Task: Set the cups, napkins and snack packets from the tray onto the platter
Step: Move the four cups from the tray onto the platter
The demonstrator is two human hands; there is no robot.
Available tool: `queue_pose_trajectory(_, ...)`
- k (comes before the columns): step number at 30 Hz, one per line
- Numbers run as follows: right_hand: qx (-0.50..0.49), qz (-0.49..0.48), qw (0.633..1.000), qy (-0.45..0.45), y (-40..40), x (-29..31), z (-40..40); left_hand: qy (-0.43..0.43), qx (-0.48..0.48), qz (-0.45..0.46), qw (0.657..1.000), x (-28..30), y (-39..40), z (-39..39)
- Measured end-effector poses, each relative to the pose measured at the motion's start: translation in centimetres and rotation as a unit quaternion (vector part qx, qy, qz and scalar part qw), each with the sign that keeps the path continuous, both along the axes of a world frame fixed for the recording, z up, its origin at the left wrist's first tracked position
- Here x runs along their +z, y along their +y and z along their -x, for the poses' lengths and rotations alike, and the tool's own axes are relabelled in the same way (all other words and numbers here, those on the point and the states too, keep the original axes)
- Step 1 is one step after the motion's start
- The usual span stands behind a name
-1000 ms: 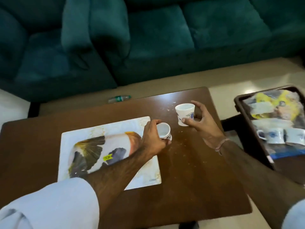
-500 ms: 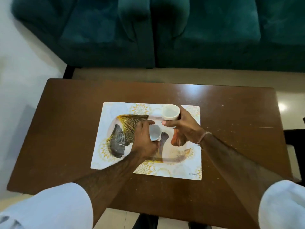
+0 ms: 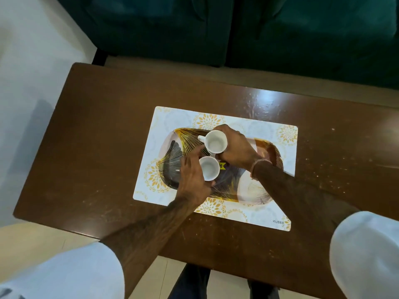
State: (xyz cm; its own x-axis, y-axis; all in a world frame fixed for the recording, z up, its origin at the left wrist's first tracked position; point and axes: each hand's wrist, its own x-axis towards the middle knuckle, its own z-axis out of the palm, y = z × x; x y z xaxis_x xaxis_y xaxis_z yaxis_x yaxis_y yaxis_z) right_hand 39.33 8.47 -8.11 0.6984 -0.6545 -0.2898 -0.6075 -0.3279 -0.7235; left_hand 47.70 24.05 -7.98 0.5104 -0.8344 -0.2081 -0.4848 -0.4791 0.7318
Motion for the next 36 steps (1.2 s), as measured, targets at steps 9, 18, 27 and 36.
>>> queue_pose_trajectory(9,0.066,0.021,0.998,-0.002,-0.3,0.0,-0.1,0.008,0.001,0.028,1.0,-0.7,0.2,0.5)
queue_pose_trajectory(18,-0.022,-0.068,0.997,0.008,-1.8,2.0,4.2,-0.131,-0.024,0.033,0.991,2.4,-0.8,0.9)
queue_pose_trajectory(27,-0.181,0.008,0.983,0.011,-6.8,7.8,20.2,-0.054,-0.164,0.036,0.984,8.7,-13.0,11.2)
queue_pose_trajectory(36,-0.343,0.043,0.937,0.048,-10.8,10.4,40.9,0.068,-0.279,-0.015,0.958,9.5,-21.8,32.0)
